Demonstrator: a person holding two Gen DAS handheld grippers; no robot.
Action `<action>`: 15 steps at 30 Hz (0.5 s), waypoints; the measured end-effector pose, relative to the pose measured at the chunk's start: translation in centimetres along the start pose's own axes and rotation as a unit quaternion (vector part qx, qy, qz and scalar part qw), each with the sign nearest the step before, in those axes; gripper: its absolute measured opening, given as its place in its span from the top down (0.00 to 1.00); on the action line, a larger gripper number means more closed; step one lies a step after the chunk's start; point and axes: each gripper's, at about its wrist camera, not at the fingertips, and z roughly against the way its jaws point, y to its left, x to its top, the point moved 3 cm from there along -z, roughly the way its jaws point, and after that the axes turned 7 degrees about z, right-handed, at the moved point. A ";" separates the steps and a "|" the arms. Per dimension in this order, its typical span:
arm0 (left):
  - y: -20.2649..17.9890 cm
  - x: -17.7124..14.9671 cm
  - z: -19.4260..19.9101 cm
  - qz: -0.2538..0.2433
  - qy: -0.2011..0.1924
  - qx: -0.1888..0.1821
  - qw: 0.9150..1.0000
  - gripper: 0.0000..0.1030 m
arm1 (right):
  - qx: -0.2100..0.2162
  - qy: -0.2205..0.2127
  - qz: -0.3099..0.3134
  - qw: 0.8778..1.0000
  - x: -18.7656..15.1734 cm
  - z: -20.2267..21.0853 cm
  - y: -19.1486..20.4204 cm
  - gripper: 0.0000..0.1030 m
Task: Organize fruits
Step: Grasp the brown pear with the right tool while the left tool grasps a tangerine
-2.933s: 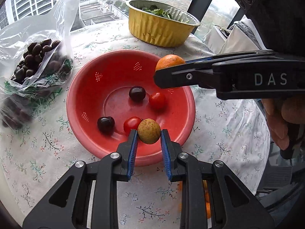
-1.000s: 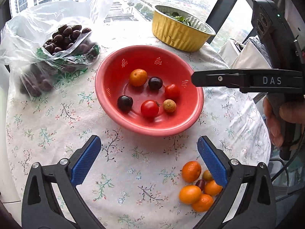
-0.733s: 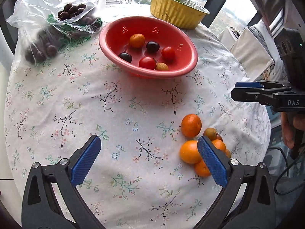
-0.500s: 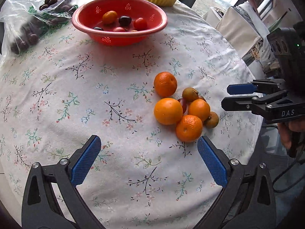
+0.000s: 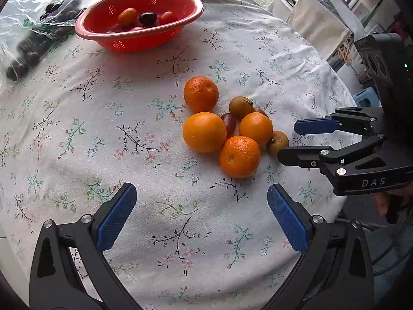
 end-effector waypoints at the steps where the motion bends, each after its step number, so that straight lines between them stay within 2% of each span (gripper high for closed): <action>1: 0.0 0.1 0.0 -0.002 -0.003 0.004 1.000 0.00 | 0.000 0.000 0.002 1.000 0.0 -0.1 0.1 0.38; 5: -0.6 0.3 -0.1 -0.018 -0.015 0.015 1.000 0.00 | 0.006 0.009 0.012 1.000 0.3 -0.6 0.2 0.38; 10: -1.1 0.7 -0.8 -0.013 -0.006 0.012 1.000 0.00 | 0.005 0.011 0.027 1.000 0.6 -1.0 0.3 0.37; 15: -0.8 1.5 -1.5 0.017 0.010 -0.013 1.000 0.00 | -0.009 0.012 0.052 0.999 0.9 -1.4 0.7 0.37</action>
